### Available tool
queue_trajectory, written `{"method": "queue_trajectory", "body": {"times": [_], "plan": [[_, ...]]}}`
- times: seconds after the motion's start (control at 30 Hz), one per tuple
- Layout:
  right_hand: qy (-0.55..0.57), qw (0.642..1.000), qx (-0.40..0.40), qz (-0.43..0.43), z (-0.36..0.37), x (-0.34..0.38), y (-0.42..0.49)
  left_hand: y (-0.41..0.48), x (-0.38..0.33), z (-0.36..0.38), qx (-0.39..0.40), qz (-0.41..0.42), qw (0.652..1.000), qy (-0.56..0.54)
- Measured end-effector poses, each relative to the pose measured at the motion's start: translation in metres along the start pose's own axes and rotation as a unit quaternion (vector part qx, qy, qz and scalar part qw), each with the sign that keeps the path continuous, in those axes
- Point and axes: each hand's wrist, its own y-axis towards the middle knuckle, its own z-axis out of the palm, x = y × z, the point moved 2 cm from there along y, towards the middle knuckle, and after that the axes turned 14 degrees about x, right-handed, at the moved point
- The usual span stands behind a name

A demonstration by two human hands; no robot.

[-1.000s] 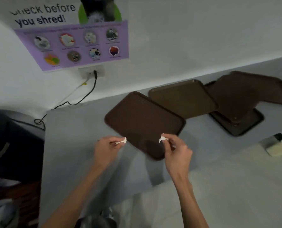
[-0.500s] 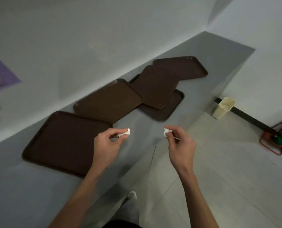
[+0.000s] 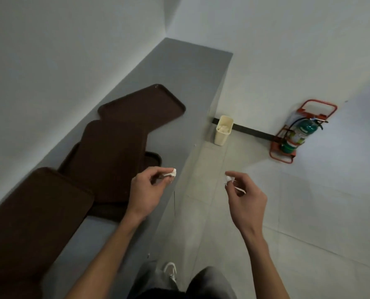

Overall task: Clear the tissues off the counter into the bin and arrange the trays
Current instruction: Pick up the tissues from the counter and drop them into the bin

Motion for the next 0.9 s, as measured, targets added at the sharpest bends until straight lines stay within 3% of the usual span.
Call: {"method": "queue_trajectory", "body": {"times": [0.3, 0.67, 0.9], "plan": [[0.023, 0.996, -0.056, 0.069, -0.063, -0.076, 0.159, 0.214, -0.023, 0.090, 0.064, 0.047, 0.997, 0.006], [0.037, 0.995, 0.011, 0.095, -0.132, -0.147, 0.399, 0.422, -0.047, 0.191, 0.017, -0.023, 0.997, -0.077], [0.044, 0.992, 0.054, 0.109, -0.125, -0.194, 0.556, 0.569, -0.032, 0.246, 0.038, -0.055, 0.996, -0.062]]}}
